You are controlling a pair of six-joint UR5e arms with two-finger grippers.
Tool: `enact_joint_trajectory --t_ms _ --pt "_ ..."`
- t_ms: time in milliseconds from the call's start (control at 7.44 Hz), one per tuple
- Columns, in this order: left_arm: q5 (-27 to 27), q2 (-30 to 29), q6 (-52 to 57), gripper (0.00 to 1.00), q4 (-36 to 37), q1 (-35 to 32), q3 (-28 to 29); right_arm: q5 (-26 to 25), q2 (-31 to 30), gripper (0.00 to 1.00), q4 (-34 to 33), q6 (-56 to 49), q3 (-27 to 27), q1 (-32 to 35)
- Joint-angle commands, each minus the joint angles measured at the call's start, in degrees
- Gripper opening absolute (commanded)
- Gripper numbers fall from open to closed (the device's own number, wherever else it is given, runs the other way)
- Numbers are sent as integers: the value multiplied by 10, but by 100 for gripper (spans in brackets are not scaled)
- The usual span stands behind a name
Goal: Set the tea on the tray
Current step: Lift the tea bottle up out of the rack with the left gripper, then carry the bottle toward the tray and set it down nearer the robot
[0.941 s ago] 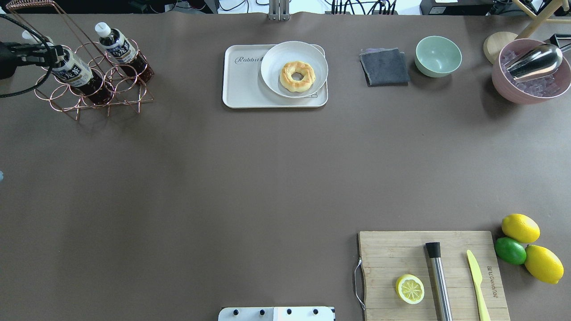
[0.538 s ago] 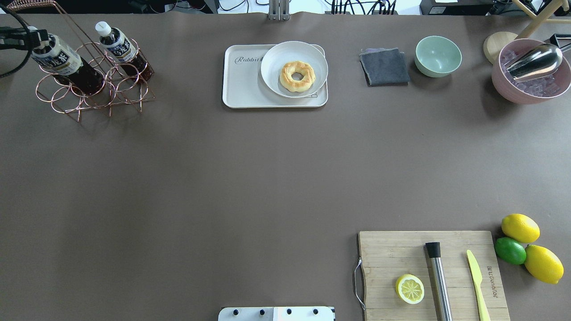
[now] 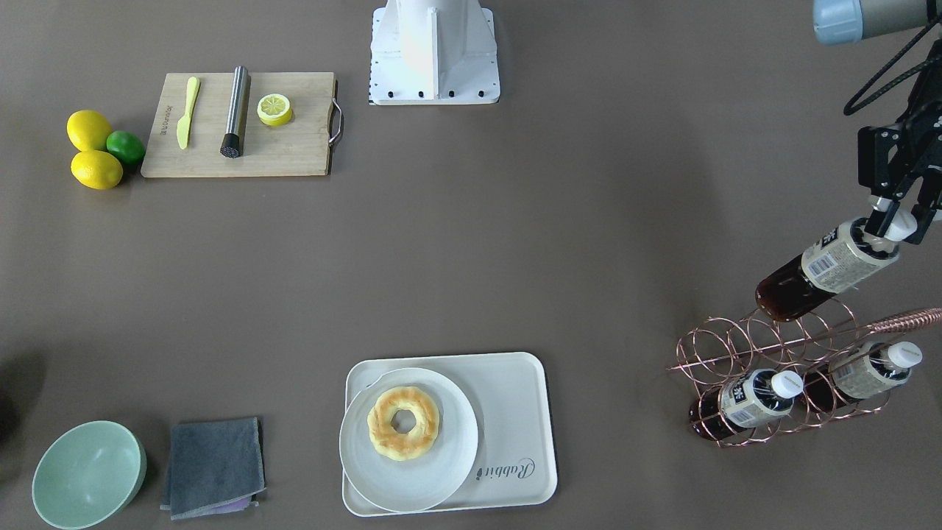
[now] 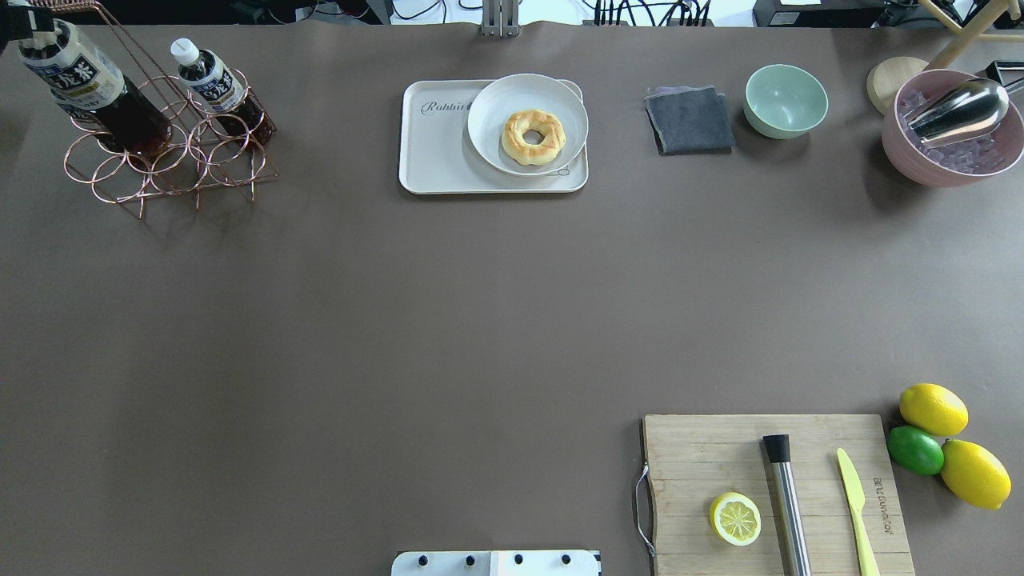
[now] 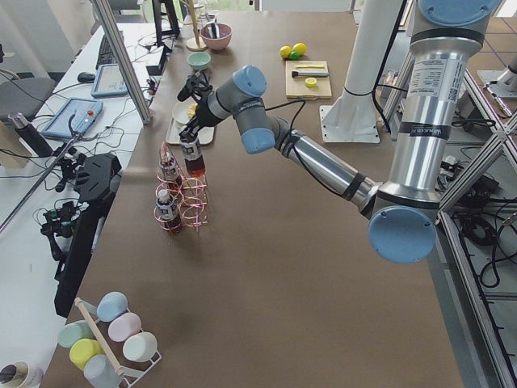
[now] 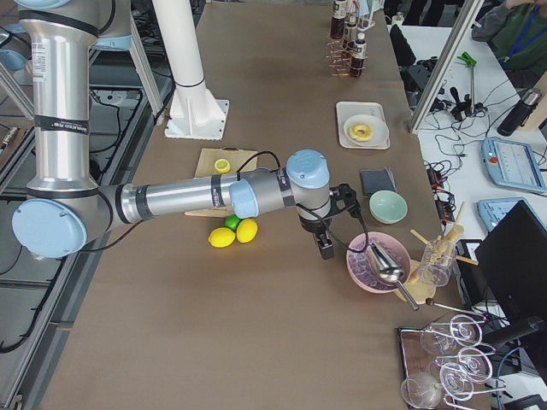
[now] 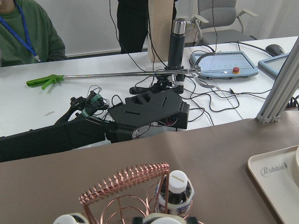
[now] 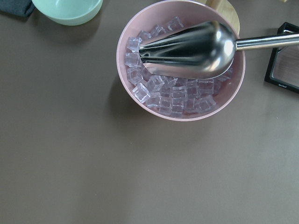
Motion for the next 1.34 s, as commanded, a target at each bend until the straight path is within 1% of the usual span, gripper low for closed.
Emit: enact_joint_trajectory --t_ms 0,134,269,403,672,806,941,1075,1210 --pt "1 -70 -6 0 139 69 -69 15 5 100 32 5 5 -1" --pt "15 -123 -7 0 201 111 -73 37 8 100 45 5 15 -13" --pt "38 -165 -18 0 243 153 -74 59 23 100 48 5 22 -18" --pt "75 -198 -36 0 262 206 -73 70 42 100 47 5 31 -32" --pt "230 -231 -66 0 271 360 -62 68 74 100 61 7 30 -78" --pt "276 -257 -67 0 279 402 -40 68 89 100 62 9 28 -93" --pt "304 -282 -77 0 279 427 -8 68 94 100 62 18 26 -104" --pt "323 -287 -105 0 275 446 8 68 95 100 67 29 27 -112" --pt "341 -293 -109 0 274 465 13 68 94 100 69 30 29 -113"
